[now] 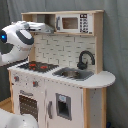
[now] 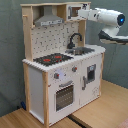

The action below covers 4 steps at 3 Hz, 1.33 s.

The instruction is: Play with the kitchen

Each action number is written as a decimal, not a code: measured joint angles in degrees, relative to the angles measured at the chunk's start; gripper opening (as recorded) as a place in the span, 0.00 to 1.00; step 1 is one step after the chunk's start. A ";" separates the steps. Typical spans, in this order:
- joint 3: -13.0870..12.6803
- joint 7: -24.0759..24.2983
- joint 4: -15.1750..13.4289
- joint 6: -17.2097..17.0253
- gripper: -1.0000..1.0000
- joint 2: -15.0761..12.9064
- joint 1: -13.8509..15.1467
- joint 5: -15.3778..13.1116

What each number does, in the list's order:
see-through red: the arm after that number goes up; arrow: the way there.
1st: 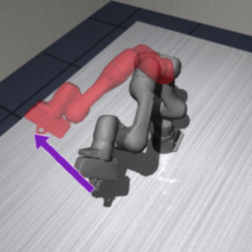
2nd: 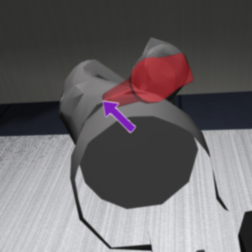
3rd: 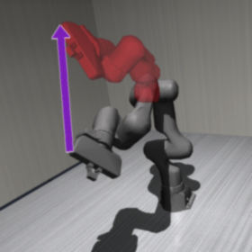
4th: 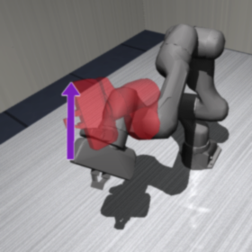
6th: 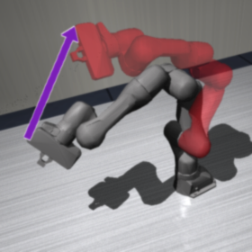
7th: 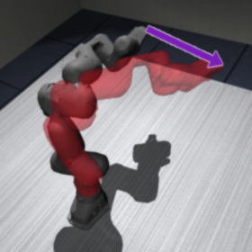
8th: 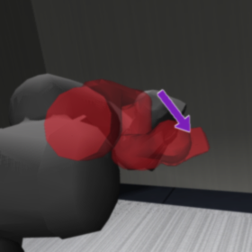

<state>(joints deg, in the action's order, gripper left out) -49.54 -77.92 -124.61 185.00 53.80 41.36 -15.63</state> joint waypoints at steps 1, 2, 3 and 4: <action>1.17 -4.09 1.21 -0.02 1.00 -4.12 0.17 0.00; 1.97 -8.53 1.80 -0.05 1.00 -7.91 0.36 -0.08; 0.99 -12.40 1.83 -2.61 1.00 -11.29 0.54 -0.11; 0.62 -15.85 1.86 -3.62 1.00 -15.77 0.71 -0.12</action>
<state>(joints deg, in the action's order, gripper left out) -48.92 -93.77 -122.75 181.38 38.03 42.07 -15.75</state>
